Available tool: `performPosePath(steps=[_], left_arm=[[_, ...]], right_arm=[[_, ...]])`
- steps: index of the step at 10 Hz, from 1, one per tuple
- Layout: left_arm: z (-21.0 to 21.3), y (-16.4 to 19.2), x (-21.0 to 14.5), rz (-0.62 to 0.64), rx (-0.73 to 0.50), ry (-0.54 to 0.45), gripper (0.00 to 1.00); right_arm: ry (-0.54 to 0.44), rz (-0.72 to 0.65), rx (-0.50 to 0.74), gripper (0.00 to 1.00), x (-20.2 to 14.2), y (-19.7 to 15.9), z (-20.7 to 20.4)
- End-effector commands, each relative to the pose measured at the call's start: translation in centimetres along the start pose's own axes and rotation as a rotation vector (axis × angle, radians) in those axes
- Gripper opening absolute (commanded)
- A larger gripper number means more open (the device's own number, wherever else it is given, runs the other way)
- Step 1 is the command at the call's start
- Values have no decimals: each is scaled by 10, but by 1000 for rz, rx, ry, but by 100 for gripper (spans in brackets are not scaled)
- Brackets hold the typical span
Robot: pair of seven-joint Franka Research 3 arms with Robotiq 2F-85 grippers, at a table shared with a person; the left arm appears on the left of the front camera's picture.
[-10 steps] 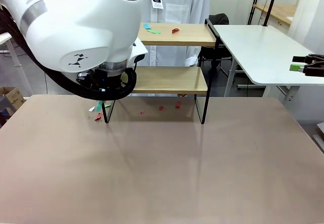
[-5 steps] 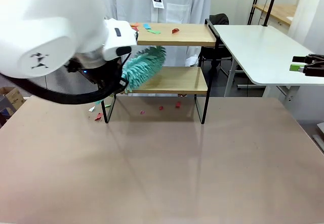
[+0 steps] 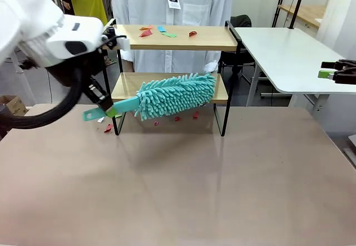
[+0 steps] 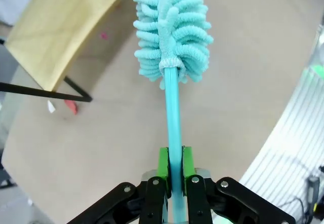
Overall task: Clean the shelf.
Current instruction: Clean the specific section of the Shelf indicated by the human with the Duster.
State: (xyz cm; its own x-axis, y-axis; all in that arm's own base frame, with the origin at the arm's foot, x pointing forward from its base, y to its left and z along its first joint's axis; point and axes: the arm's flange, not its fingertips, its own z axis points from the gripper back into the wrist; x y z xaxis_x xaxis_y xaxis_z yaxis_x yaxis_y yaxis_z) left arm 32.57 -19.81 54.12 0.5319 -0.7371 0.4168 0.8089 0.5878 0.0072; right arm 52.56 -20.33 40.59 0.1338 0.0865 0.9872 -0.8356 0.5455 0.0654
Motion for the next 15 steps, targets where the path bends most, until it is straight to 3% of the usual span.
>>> performPosePath(steps=[1, 2, 6, 8, 9, 12, 13, 15], left_arm=[[23, 13, -20, -41, -90, 38, 13], [36, 25, -28, -6, -155, 63, 13], [101, 36, -55, -11, -182, 455, 13], [102, 49, -56, 10, -142, 698, 13], [99, 55, -55, -46, -152, 754, 13], [80, 66, -50, -64, -99, 840, 13], [82, 56, -56, -21, -153, 786, 13], [82, 56, -56, -21, -153, 786, 13]], right_arm=[[1, 6, 0, 100, 3, 1, -2], [1, 6, 0, 100, 3, 1, -2], [1, 6, 0, 100, 3, 1, -2], [1, 6, 0, 100, 3, 1, -2], [1, 6, 0, 100, 3, 1, -2], [1, 6, 0, 100, 3, 1, -2], [1, 6, 0, 100, 3, 1, -2], [1, 6, 0, 100, 3, 1, -2]])
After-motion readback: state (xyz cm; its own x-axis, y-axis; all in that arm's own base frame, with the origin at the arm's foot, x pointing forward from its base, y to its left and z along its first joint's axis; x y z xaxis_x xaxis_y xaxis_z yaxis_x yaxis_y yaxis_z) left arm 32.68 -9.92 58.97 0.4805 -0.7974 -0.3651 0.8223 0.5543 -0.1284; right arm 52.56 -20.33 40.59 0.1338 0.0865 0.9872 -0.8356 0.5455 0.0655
